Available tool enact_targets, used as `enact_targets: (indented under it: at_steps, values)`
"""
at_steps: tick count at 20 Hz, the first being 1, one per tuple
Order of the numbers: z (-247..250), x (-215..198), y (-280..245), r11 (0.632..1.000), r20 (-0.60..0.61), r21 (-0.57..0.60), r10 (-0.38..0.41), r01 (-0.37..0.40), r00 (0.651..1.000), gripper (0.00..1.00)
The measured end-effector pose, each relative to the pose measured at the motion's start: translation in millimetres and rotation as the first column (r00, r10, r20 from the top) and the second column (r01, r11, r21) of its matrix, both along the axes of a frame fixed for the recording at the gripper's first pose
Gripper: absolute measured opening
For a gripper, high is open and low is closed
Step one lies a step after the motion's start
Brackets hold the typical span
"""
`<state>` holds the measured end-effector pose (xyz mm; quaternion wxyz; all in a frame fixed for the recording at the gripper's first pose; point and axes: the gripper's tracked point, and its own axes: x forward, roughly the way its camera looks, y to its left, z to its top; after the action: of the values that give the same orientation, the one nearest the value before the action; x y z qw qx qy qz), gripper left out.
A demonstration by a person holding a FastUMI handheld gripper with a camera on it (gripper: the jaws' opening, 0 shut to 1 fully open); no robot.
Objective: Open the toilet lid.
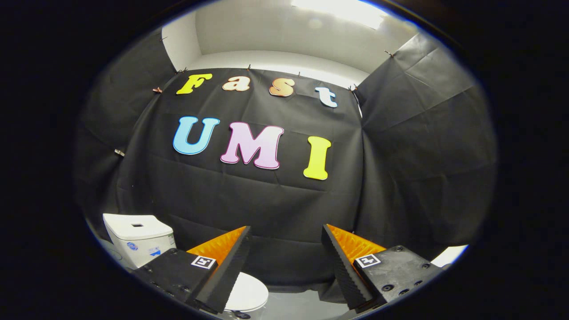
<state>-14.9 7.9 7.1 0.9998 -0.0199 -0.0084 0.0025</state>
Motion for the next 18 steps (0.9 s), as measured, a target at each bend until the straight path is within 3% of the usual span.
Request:
enact_targets:
  at_steps: [10, 14, 18]
  values:
    - [-19.9, 29.2, -2.1, 1.0, 0.0, 0.022, -0.018, 0.018, 1.0, 0.98]
    - [-56.4, 33.4, -4.2, 0.997, -0.075, 0.074, -0.015, 0.021, 0.997, 0.98]
    - [-114.4, 31.7, 7.6, 0.978, -0.206, 0.206, 0.019, 0.024, 0.978, 0.98]
